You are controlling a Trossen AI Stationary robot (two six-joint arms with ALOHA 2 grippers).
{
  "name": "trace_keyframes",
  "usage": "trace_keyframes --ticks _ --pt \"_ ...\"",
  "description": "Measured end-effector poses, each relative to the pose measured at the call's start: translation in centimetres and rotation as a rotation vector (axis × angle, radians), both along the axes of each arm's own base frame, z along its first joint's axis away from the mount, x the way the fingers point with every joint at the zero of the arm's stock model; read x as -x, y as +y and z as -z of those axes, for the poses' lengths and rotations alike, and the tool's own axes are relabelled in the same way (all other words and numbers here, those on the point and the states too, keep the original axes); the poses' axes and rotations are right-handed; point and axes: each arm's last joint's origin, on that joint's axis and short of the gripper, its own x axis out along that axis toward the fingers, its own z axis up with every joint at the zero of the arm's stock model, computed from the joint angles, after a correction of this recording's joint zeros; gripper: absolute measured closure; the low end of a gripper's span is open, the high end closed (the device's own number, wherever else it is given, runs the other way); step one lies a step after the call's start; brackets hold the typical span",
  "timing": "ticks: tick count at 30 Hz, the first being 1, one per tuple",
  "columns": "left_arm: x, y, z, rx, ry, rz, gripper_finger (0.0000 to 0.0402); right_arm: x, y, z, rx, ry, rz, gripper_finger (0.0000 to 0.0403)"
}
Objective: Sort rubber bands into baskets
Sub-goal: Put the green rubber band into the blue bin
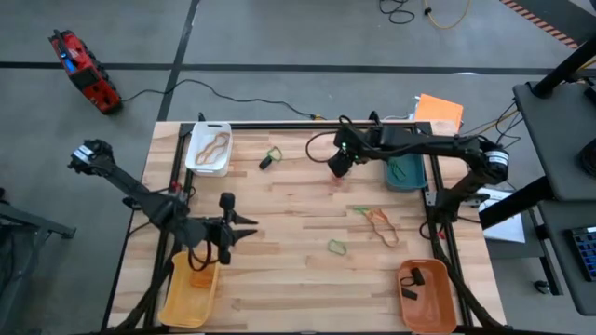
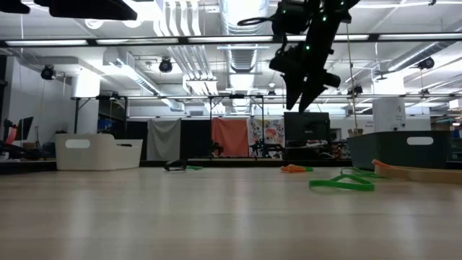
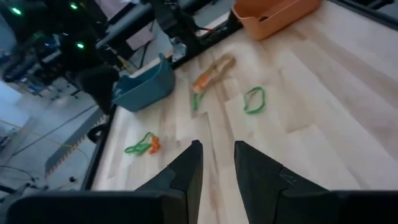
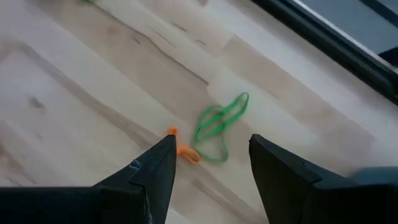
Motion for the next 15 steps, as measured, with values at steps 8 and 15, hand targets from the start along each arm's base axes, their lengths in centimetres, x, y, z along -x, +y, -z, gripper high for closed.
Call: trace_keyframes --ticks 8,15 --pt "-0.2 0.8 0.1 -0.024 0.003 -0.030 0.0325 -1.4 -1.5 2.7 -0.025 0.101 0.001 0.0211" --pt "-0.3 0.8 0.3 -0.071 0.017 -0.017 0.0325 -3.0 -2.7 5.2 -0.053 0.170 0.016 0.0211"
